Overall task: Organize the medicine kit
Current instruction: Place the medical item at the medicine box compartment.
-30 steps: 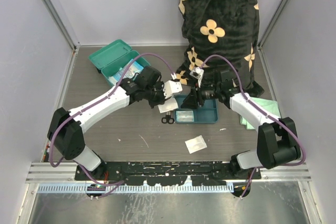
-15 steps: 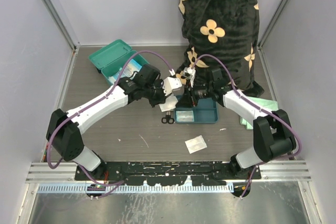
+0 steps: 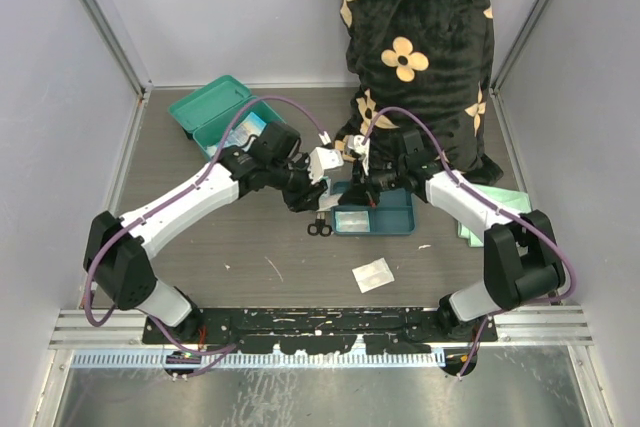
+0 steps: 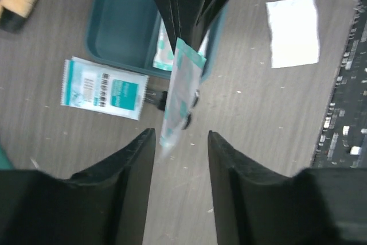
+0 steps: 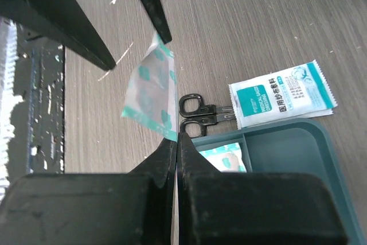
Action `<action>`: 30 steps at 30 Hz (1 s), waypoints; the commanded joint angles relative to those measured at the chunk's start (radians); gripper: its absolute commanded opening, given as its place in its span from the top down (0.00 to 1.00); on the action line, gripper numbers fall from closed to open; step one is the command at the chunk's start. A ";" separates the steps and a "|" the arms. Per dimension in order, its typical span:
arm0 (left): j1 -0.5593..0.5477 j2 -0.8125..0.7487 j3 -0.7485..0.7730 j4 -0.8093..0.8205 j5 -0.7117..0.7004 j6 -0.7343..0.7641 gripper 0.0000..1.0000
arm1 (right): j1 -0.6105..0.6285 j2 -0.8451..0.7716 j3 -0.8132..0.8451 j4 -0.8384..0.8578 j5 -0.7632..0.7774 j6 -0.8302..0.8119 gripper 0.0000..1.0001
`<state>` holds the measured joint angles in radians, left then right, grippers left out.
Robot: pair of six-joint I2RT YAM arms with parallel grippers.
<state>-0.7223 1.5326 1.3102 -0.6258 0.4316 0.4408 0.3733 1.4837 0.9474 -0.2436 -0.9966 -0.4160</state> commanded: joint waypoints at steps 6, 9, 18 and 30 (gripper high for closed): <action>0.070 -0.088 0.016 -0.060 0.226 0.042 0.20 | 0.006 -0.107 0.097 -0.172 -0.064 -0.452 0.99; 0.071 -0.082 0.008 -0.052 0.227 0.061 0.17 | 0.006 -0.104 0.117 -0.190 -0.106 -0.442 0.99; 0.068 -0.065 -0.002 0.016 0.188 0.053 0.47 | 0.007 -0.103 0.111 -0.164 -0.164 -0.328 0.99; 0.068 -0.065 0.007 0.016 0.055 0.110 1.00 | 0.006 -0.138 0.061 0.044 -0.003 0.050 0.72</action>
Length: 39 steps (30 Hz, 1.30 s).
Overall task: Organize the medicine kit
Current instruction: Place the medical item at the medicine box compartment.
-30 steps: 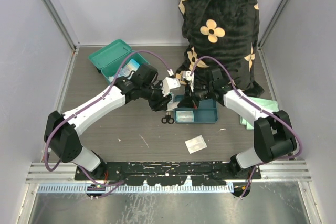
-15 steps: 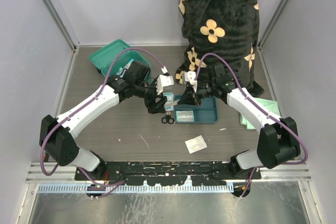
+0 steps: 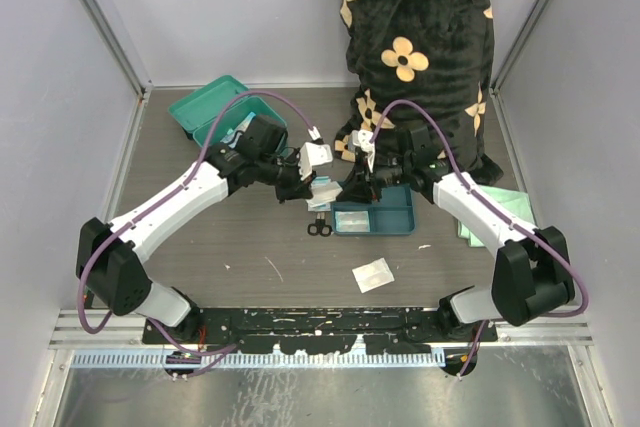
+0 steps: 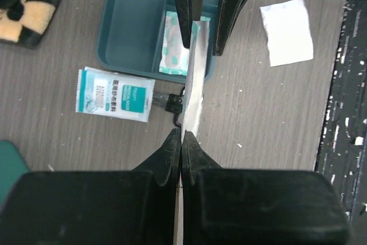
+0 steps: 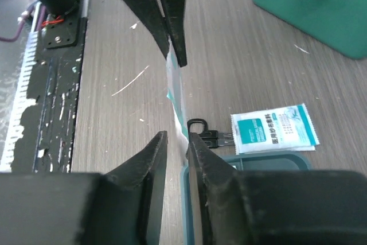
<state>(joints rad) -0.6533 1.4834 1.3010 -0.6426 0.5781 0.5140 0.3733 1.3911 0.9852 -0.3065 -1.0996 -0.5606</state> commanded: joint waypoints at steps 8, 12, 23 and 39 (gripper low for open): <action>-0.009 -0.062 0.017 0.129 -0.464 0.135 1.00 | 0.004 0.033 0.177 0.070 0.317 0.624 0.40; -0.051 -0.116 -0.070 0.246 -0.592 0.206 1.00 | -0.001 0.080 0.235 0.085 0.355 0.787 0.38; -0.145 -0.144 -0.206 0.437 -0.784 0.293 1.00 | -0.009 0.195 0.196 0.356 0.255 1.247 0.29; -0.162 -0.119 -0.201 0.445 -0.793 0.284 1.00 | -0.015 0.257 0.107 0.546 0.226 1.475 0.29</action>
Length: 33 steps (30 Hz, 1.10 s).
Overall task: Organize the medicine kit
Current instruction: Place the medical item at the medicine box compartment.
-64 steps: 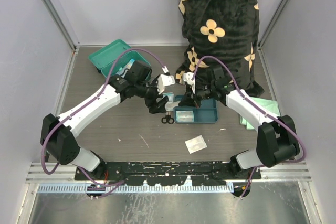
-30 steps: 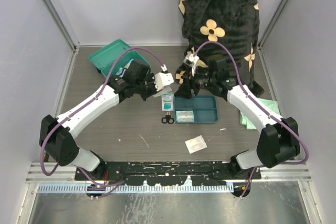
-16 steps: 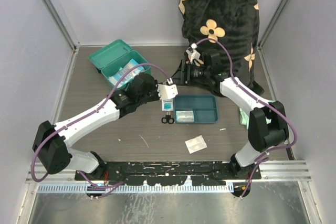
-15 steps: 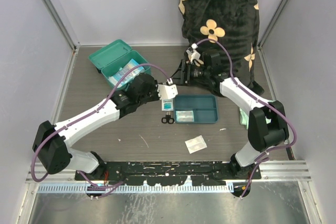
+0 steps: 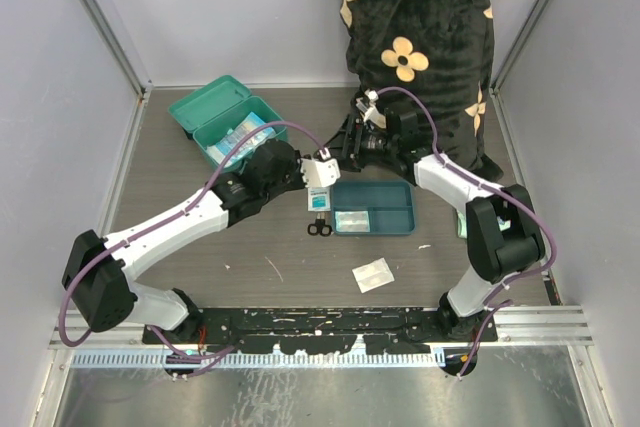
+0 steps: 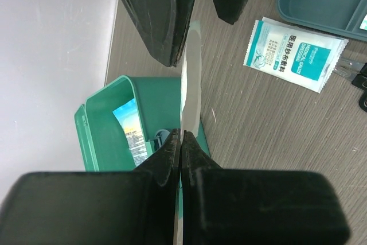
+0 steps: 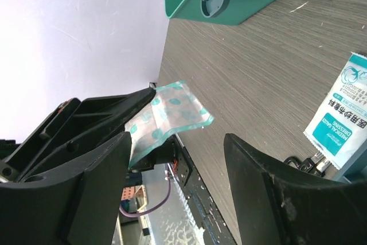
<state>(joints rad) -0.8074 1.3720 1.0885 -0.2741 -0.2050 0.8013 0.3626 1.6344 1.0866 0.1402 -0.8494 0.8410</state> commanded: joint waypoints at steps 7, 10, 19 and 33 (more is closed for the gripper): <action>-0.010 0.001 0.010 0.076 -0.003 -0.007 1.00 | -0.004 0.038 -0.002 0.167 -0.040 0.133 0.40; -0.013 0.007 0.010 0.076 -0.002 -0.006 1.00 | -0.003 0.040 -0.013 0.196 -0.045 0.155 0.49; -0.024 0.019 0.010 0.073 0.004 -0.003 1.00 | -0.003 0.054 -0.012 0.231 -0.055 0.179 0.64; -0.024 0.012 0.021 -0.016 0.093 -0.025 0.90 | -0.012 0.031 0.007 0.164 -0.046 0.068 0.98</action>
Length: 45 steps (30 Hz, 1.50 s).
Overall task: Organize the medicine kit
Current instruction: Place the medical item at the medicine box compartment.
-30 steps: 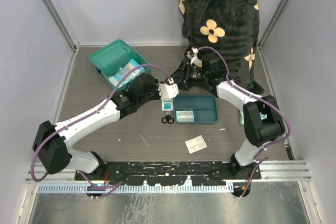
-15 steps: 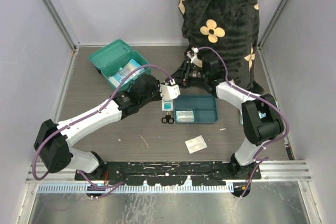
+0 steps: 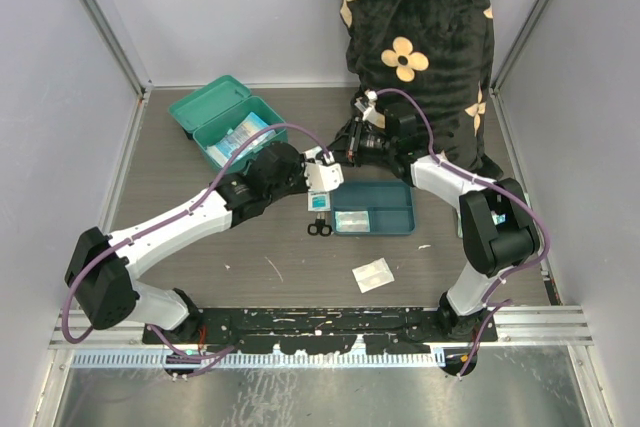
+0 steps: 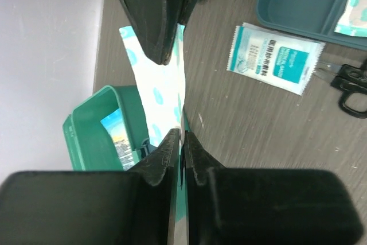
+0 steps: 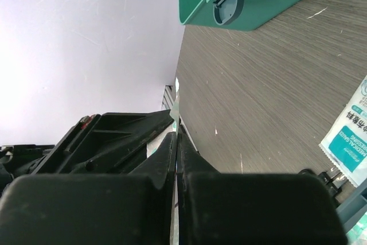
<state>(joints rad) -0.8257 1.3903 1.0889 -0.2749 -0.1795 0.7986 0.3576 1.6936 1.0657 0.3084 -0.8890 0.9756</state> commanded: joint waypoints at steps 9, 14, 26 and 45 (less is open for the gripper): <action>0.005 -0.017 0.059 -0.179 0.197 -0.044 0.33 | -0.089 -0.102 -0.033 -0.137 0.004 -0.294 0.99; 0.031 -0.016 0.103 -0.268 0.256 -0.092 0.15 | -0.126 -0.202 -0.173 -0.190 0.038 -0.457 0.99; 0.140 -0.002 0.170 -0.292 0.273 -0.191 0.02 | -0.168 -0.333 -0.387 -0.284 0.094 -0.658 0.99; 0.159 0.014 0.175 -0.278 0.279 -0.208 0.02 | -0.174 -0.268 -0.502 -0.023 0.116 -0.578 0.99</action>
<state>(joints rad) -0.6720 1.4006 1.2282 -0.5747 0.0776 0.6102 0.1875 1.4155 0.5716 0.1894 -0.7841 0.3794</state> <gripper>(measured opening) 0.983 0.044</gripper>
